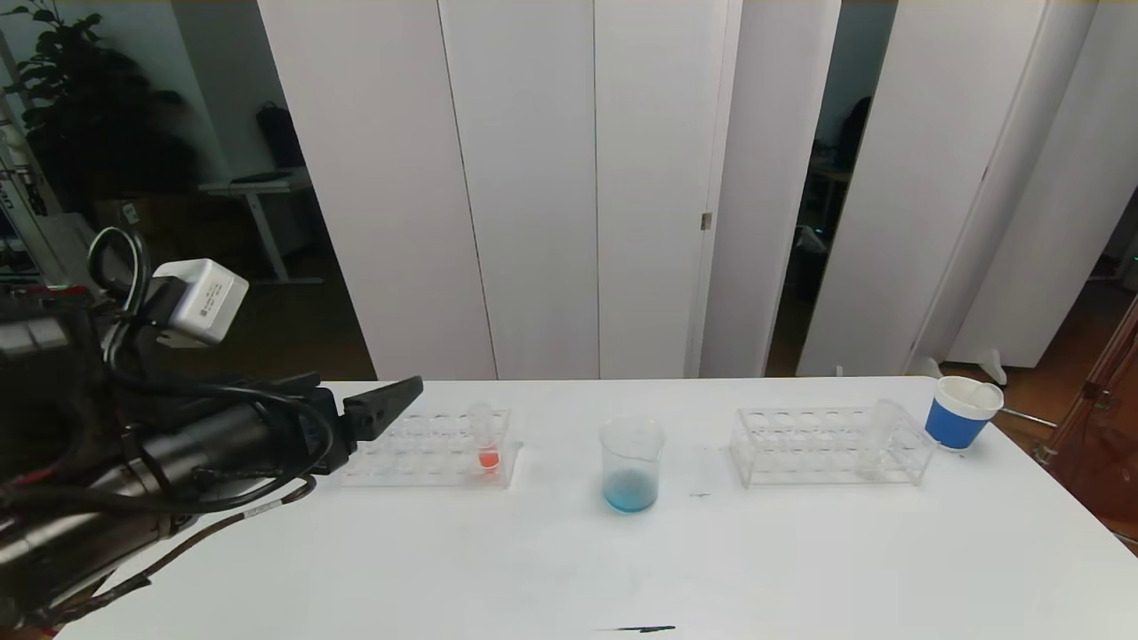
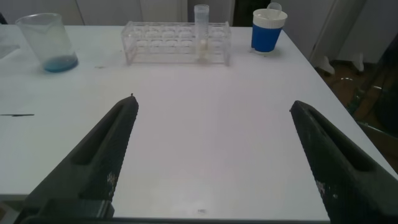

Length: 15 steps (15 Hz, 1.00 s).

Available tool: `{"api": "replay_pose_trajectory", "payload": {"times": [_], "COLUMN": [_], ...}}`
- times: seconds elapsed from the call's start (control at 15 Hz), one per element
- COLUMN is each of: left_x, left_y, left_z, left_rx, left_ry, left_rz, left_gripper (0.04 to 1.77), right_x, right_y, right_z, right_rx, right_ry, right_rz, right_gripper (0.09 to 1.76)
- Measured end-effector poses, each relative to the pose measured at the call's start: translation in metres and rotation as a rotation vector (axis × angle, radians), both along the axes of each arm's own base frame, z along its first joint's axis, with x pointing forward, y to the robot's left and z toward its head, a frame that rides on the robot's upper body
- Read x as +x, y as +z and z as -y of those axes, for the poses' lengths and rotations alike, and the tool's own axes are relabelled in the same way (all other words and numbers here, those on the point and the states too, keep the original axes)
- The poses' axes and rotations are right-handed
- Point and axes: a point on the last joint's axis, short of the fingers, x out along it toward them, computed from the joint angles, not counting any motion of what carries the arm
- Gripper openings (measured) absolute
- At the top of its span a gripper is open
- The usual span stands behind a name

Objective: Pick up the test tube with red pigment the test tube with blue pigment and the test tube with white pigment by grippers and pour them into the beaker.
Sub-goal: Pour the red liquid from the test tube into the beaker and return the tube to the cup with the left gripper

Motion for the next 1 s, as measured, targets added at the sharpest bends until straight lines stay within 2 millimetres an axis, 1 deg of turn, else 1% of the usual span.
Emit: {"api": "replay_pose_trajectory", "payload": {"times": [0.33,0.53,0.8,1.0], "left_x": [0.042,0.061,0.077,0.082], "left_y": [-0.039,-0.064,-0.093,-0.119], "left_z": [0.017,0.027,0.039,0.046], "left_rx": [0.000,0.016,0.010,0.038], "left_ry": [0.055,0.067,0.095,0.116], "left_rz": [0.024,0.019,0.061,0.072], "left_gripper": [1.75,1.75,1.75,1.75], "right_x": [0.000,0.000,0.000,0.000], "right_y": [0.000,0.000,0.000,0.000], "right_z": [0.000,0.000,0.000,0.000], "right_rx": [0.000,0.000,0.000,0.000], "right_ry": [0.000,0.000,0.000,0.000], "right_rz": [0.000,0.000,0.000,0.000], "right_gripper": [1.75,1.75,1.75,1.75]}}
